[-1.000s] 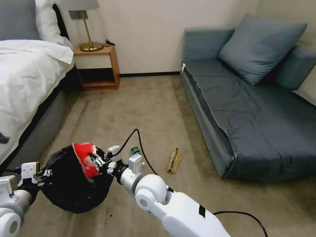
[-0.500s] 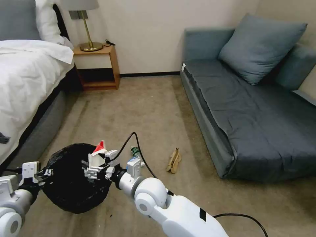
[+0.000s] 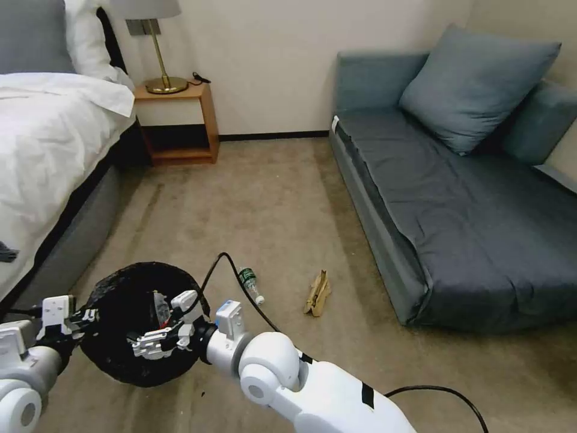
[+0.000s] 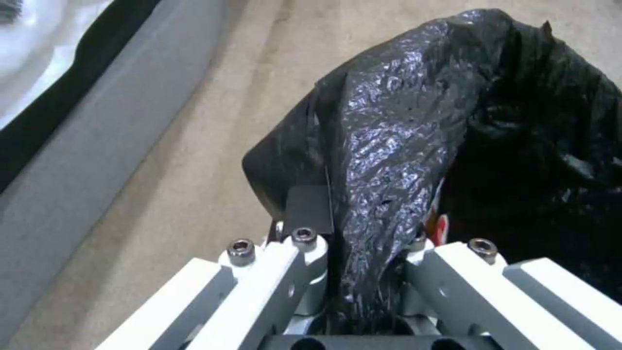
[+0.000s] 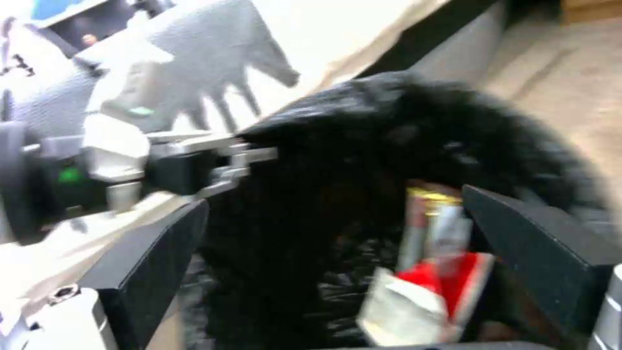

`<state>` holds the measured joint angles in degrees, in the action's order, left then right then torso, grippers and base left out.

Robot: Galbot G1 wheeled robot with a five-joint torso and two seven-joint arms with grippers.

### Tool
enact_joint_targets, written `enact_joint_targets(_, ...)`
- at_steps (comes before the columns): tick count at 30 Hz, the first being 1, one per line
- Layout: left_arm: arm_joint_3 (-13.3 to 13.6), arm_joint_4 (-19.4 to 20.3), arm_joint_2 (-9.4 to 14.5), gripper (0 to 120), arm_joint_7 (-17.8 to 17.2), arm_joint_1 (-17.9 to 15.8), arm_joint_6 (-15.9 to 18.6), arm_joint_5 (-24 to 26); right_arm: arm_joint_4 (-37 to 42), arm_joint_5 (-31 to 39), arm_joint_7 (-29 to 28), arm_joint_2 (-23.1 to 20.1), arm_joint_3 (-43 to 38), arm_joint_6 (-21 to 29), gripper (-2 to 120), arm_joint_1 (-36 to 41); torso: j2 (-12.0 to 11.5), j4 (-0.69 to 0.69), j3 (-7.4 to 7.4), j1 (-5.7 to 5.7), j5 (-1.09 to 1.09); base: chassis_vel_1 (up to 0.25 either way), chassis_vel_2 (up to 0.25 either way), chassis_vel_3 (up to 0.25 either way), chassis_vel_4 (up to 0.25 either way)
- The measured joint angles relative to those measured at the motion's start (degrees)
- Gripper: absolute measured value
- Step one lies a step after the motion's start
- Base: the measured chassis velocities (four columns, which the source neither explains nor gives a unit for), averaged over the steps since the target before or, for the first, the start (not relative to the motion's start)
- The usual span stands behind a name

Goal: Pick up the trash bin, then pick up the garbage on the floor and place it into the trash bin.

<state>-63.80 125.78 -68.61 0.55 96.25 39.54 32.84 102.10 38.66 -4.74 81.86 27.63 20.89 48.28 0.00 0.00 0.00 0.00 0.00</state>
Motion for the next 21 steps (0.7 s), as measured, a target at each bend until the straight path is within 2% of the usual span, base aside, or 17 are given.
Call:
enact_joint_targets(7, 0.1, -1.2, 0.2, 7, 0.0, -0.6, -0.1, 0.0, 0.2, 0.9, -2.7, -2.9, -5.9, -0.4, 100, 1.6, 0.0, 0.0, 0.0, 0.0, 0.0, 0.0, 0.0, 0.0, 0.0)
enact_joint_targets(10, 0.1, -1.7, 0.4, 7, 0.0, -0.7, -0.1, 0.1, -0.2, 0.2, -3.7, -6.4, -10.8, -0.3, 100, 3.2, 0.0, -0.01, 0.0, 0.0, 0.01, 0.0, 0.0, 0.0, 0.0)
enact_joint_targets(12, 0.1, -1.8, 0.5, 7, 0.0, -0.7, -0.1, 0.1, -0.8, -0.1, -4.5, -7.1, -12.0, -0.1, 100, 3.5, 0.0, 0.0, 0.0, 0.0, 0.01, 0.0, 0.0, 0.0, 0.0)
enact_joint_targets(16, 0.0, -2.0, 0.6, 7, 0.0, -0.7, -0.2, 0.1, -5.4, -1.9, -7.5, -9.5, -17.0, 2.1, 100, 5.1, 0.0, -0.01, 0.0, 0.0, 0.01, 0.0, 0.0, 0.0, 0.0)
enact_joint_targets(21, 0.0, -2.1, 0.6, 7, 0.0, -0.7, -0.2, 0.1, -11.6, -4.5, -8.1, -9.8, -20.2, 2.8, 100, 5.8, 0.0, -0.01, 0.0, 0.0, 0.01, 0.0, 0.0, 0.0, 0.0)
